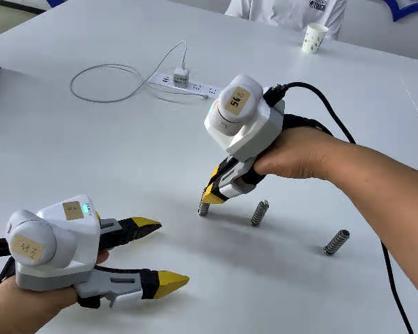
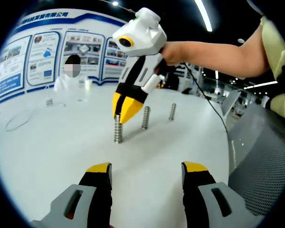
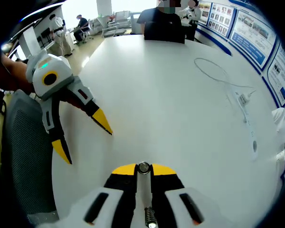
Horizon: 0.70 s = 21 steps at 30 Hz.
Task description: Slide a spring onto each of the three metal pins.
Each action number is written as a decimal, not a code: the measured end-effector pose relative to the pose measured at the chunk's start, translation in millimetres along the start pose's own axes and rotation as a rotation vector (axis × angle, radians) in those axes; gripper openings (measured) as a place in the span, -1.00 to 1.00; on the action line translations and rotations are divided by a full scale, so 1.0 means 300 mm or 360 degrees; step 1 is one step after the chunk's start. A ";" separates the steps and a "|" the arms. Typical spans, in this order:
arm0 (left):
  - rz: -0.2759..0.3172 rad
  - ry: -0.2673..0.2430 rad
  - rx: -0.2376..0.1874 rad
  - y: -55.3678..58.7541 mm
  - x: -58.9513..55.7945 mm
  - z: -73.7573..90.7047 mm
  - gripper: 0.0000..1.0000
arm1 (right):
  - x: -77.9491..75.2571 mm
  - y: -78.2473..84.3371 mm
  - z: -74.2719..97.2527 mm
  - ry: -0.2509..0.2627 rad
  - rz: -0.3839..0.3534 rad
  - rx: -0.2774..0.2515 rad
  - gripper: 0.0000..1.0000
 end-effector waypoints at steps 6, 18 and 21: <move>-0.0001 0.0001 0.0001 0.000 0.002 0.000 0.20 | 0.004 0.000 -0.002 0.0000 -0.0008 -0.0004 -0.76; -0.0001 0.0001 0.0004 -0.002 0.001 0.000 0.20 | 0.008 0.008 -0.009 -0.0001 -0.0019 -0.0005 -0.76; 0.0000 -0.0001 0.0002 -0.002 0.001 0.001 0.20 | 0.008 0.011 -0.012 -0.0002 -0.0024 -0.0013 -0.76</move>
Point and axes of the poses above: the centre of the closed fingertips' face, and the gripper's own axes: z roughly backward along the fingers, x roughly to its left, y roughly out of its underside, the point moved 7 cm from there along z, roughly backward along the fingers, and after that the axes turned 6 degrees about y, right-handed, at the moved point
